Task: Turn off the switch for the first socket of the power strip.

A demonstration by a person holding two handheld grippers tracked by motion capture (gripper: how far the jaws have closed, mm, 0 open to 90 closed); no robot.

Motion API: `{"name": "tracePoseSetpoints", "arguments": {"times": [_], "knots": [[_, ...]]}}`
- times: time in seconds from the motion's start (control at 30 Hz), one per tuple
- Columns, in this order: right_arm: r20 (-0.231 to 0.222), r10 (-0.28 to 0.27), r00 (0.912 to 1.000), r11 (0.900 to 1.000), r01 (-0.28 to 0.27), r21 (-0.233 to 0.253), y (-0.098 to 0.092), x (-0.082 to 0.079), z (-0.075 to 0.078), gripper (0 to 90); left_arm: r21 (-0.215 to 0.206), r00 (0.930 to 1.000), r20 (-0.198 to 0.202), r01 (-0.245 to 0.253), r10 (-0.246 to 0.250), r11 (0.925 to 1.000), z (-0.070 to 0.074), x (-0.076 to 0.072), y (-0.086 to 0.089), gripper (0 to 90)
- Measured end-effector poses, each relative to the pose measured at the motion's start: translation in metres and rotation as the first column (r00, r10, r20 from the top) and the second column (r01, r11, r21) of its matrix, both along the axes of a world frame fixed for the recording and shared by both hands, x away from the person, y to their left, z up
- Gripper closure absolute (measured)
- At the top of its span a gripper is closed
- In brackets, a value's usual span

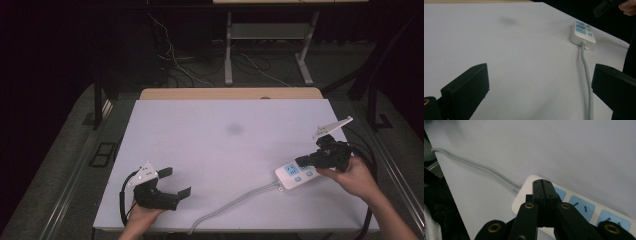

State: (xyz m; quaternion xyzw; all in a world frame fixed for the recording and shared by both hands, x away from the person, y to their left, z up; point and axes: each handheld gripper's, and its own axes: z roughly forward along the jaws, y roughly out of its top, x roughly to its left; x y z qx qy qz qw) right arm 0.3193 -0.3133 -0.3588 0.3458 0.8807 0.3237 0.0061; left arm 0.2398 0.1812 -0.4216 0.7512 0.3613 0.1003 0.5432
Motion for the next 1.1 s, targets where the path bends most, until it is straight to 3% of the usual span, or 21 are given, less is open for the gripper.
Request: {"name": "tracePoseSetpoints", "arguments": {"times": [0.1,0.17,0.2,0.23,0.3,0.47,0.5,0.53,0.6,0.63,0.67,1.1], "knots": [[0.004,-0.008,1.0000,1.000,0.008,0.012,0.001,0.000,0.002,89.7,0.000,1.0000,0.001,0.000,0.000,1.0000,0.000,0.000,0.000,0.0],[0.006,-0.016,0.9999,1.000,0.015,0.019,0.002,0.000,0.002,84.9,0.000,1.0000,0.001,0.000,0.000,1.0000,0.000,0.000,0.000,0.0],[0.007,-0.044,0.9990,0.998,0.044,0.034,0.002,0.001,0.003,76.9,0.000,1.0000,0.001,0.000,0.000,1.0000,0.000,0.000,0.000,0.0],[0.007,-0.044,0.9990,0.998,0.044,0.034,0.002,0.001,0.003,76.9,0.000,1.0000,0.001,0.000,0.000,1.0000,0.000,0.000,0.000,0.0],[0.031,-0.087,0.9958,0.994,0.084,0.068,0.001,-0.001,0.006,65.1,0.000,1.0000,0.002,-0.001,0.001,1.0000,0.000,0.000,0.001,0.0],[0.057,-0.168,0.9841,0.971,0.156,0.180,-0.004,-0.006,0.005,33.3,-0.002,1.0000,0.004,-0.002,0.002,1.0000,0.001,0.000,0.001,0.0],[0.057,-0.168,0.9841,0.971,0.156,0.180,-0.004,-0.006,0.005,33.3,-0.002,1.0000,0.004,-0.002,0.002,1.0000,0.001,0.000,0.001,0.0],[0.063,-0.194,0.9790,0.960,0.176,0.216,-0.004,-0.010,0.001,17.5,-0.002,1.0000,0.004,-0.002,0.002,1.0000,0.001,0.000,0.001,0.0],[0.073,-0.219,0.9730,0.948,0.195,0.251,-0.004,-0.014,-0.005,9.8,-0.002,1.0000,0.004,-0.002,0.002,1.0000,0.001,0.000,0.001,0.0],[0.073,-0.219,0.9730,0.948,0.195,0.251,-0.004,-0.014,-0.005,9.8,-0.002,1.0000,0.004,-0.002,0.002,1.0000,0.001,0.000,0.001,0.0],[0.080,-0.237,0.9682,0.941,0.209,0.265,-0.003,-0.019,-0.012,0.8,-0.001,1.0000,0.006,-0.002,0.002,1.0000,0.001,0.000,0.001,0.0],[0.082,-0.247,0.9656,0.927,0.211,0.311,-0.002,-0.041,-0.041,0.2,0.001,1.0000,0.005,-0.001,0.001,1.0000,0.001,0.000,0.001,0.0]]}}
